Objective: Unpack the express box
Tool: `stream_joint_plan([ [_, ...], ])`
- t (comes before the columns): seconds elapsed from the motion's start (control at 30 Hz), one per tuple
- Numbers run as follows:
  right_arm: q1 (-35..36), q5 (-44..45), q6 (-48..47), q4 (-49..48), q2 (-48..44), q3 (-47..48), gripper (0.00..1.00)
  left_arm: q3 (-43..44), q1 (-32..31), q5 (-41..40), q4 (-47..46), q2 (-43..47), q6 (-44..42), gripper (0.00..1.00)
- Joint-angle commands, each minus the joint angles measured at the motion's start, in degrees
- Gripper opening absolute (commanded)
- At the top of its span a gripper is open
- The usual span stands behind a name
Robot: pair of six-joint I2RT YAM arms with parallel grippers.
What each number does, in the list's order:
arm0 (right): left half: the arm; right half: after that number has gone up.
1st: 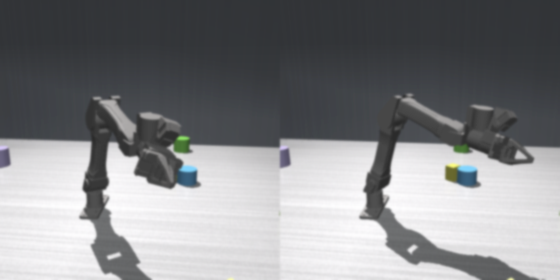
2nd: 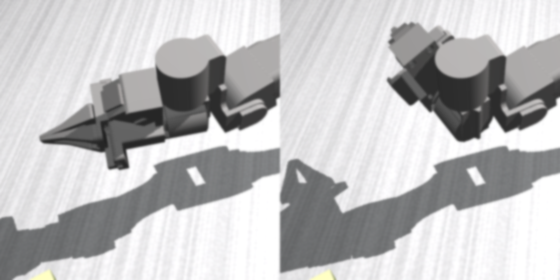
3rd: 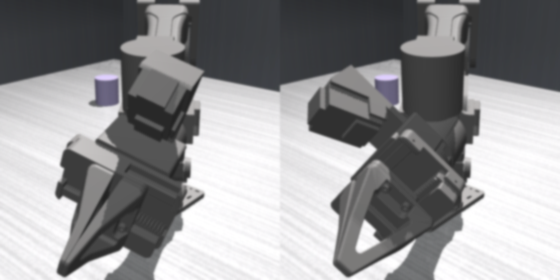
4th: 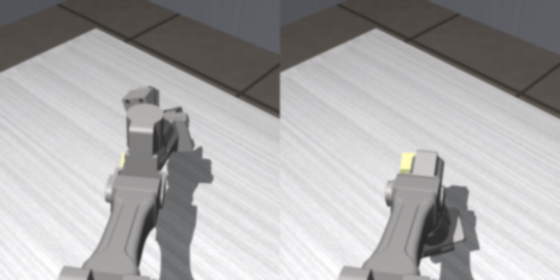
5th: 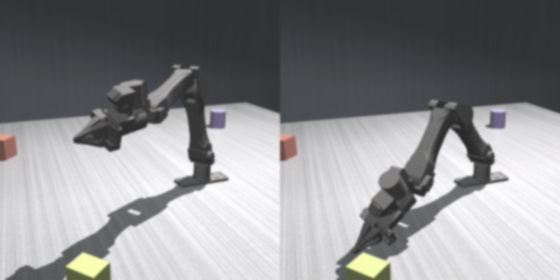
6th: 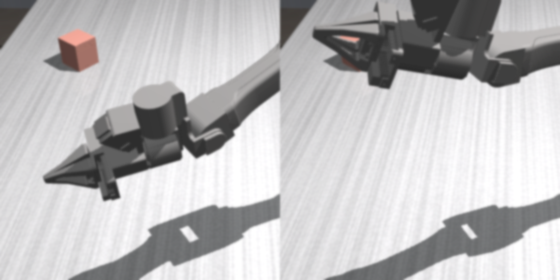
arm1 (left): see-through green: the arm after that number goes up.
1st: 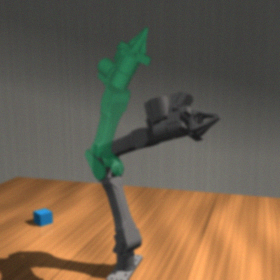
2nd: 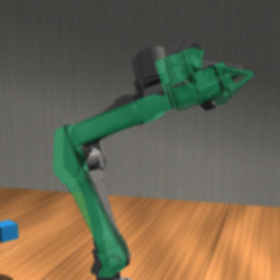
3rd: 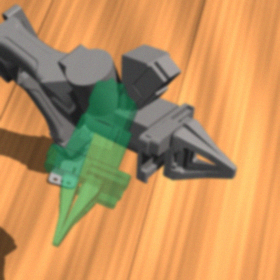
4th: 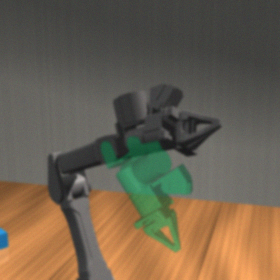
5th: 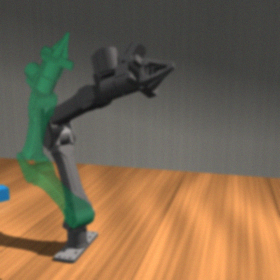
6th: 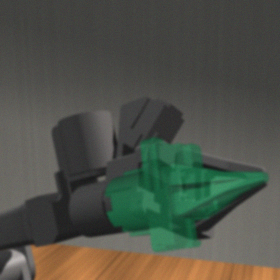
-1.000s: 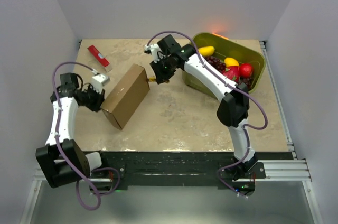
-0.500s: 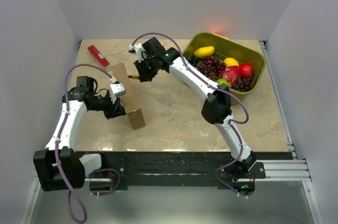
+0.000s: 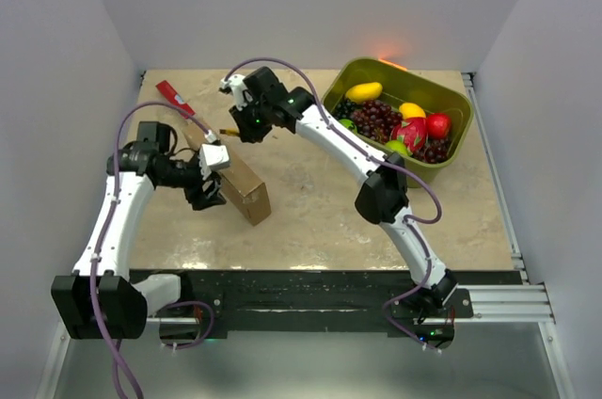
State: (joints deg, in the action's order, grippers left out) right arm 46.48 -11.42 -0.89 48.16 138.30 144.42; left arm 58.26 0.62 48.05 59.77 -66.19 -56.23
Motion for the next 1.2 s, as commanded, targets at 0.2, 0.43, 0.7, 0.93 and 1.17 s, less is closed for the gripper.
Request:
stream_joint_plan([
  [0.2, -10.3, 8.3, -5.2, 2.2, -19.6, -12.8, 0.0, 33.5, -0.1, -1.8, 15.7, -4.4, -23.5, 1.0],
  [0.43, -16.4, 7.6, -7.6, 3.6, -31.3, -26.9, 0.0, 40.4, -4.0, -5.9, 15.8, -13.9, -37.5, 1.0],
  [0.7, -23.9, 3.0, -8.6, 4.0, -34.7, -26.8, 0.0, 44.8, -11.4, -6.2, 15.6, -18.1, -34.1, 1.0],
  [0.93, -23.8, -12.2, -23.9, 8.2, -40.6, -31.4, 0.0, 47.9, -11.7, -8.2, -23.7, -17.7, 20.9, 0.99],
  [1.17, -21.8, -18.5, -37.8, 9.2, -47.1, -32.5, 0.0, 42.5, -14.0, 13.3, -35.9, -19.0, 36.3, 0.84],
])
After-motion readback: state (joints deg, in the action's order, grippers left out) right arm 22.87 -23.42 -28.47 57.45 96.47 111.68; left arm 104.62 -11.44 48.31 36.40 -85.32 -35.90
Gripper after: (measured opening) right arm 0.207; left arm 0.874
